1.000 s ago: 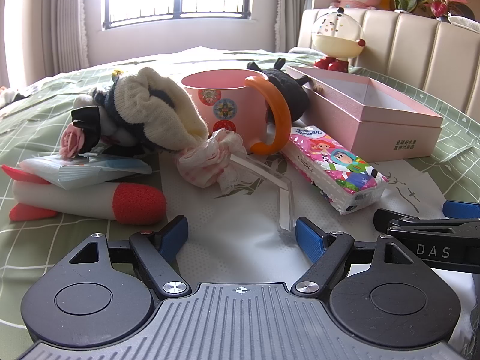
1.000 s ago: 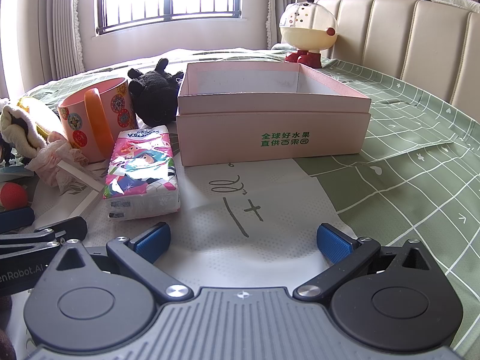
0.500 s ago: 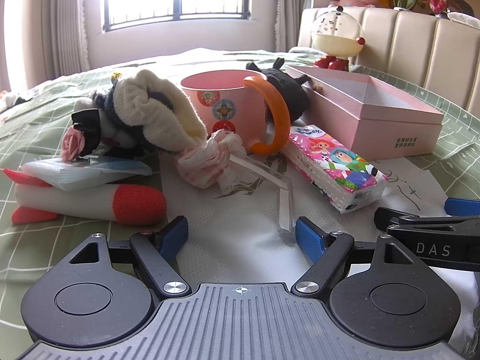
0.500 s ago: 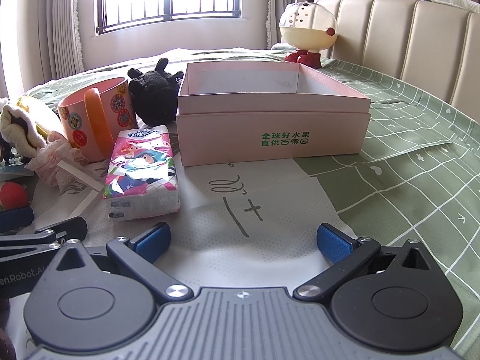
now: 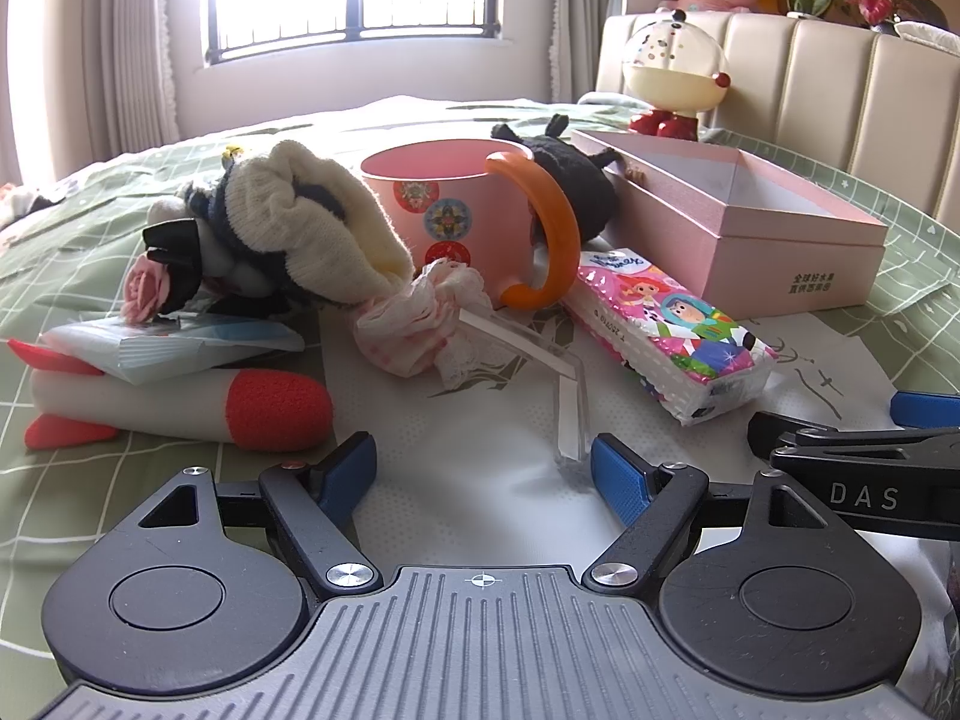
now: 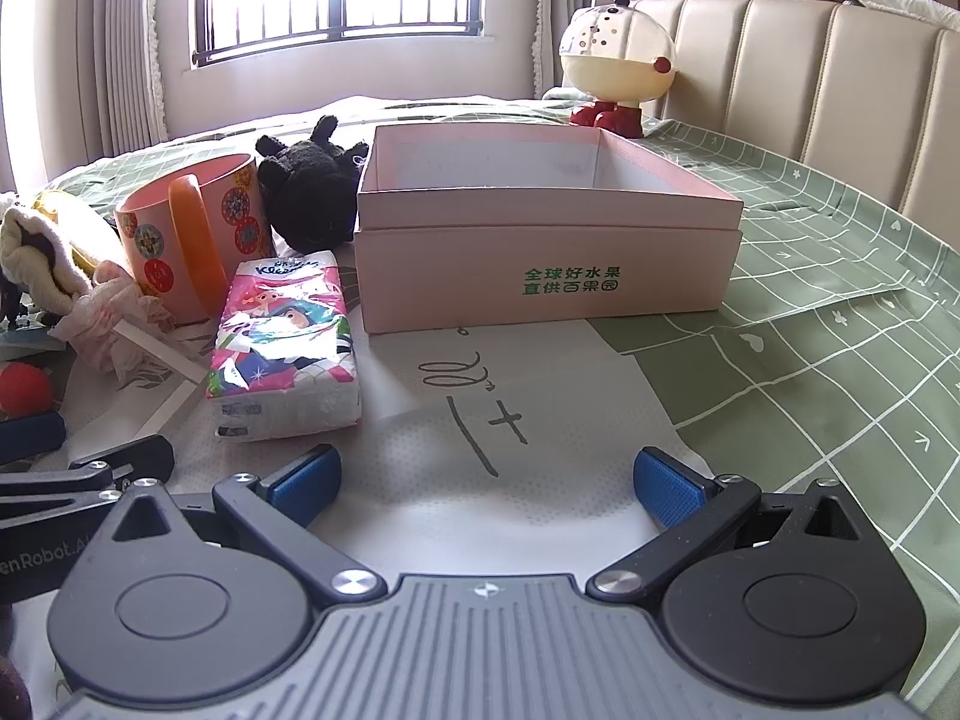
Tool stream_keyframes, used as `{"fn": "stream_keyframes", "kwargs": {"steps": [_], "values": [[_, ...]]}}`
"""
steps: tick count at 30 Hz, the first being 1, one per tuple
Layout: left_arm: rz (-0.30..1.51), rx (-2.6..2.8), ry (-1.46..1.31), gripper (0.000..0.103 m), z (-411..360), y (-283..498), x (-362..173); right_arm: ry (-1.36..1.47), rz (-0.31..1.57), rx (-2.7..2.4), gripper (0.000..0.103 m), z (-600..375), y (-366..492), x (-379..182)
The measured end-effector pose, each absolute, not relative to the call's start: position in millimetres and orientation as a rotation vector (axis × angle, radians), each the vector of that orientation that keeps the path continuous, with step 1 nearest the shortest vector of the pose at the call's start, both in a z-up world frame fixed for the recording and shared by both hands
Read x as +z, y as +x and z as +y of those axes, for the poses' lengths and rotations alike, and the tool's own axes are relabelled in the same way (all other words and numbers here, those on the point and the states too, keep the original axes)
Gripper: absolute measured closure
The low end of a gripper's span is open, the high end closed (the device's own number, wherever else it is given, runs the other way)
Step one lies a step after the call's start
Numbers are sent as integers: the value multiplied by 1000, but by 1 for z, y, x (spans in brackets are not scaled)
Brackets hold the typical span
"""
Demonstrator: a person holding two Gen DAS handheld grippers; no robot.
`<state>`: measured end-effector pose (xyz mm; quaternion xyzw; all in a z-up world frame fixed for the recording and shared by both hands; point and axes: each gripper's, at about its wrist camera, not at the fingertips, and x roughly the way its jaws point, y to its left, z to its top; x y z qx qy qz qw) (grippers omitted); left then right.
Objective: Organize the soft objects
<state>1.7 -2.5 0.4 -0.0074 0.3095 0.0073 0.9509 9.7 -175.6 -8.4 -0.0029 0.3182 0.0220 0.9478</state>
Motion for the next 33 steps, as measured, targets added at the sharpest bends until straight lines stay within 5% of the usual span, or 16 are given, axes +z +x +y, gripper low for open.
{"fn": "stream_keyframes", "kwargs": {"steps": [21, 33], "values": [[711, -32, -104, 25, 15, 1, 29, -134, 827, 264, 0, -190, 14, 5], [673, 169, -333, 34, 152, -34, 90, -190, 814, 469, 8, -160, 3, 29]]}}
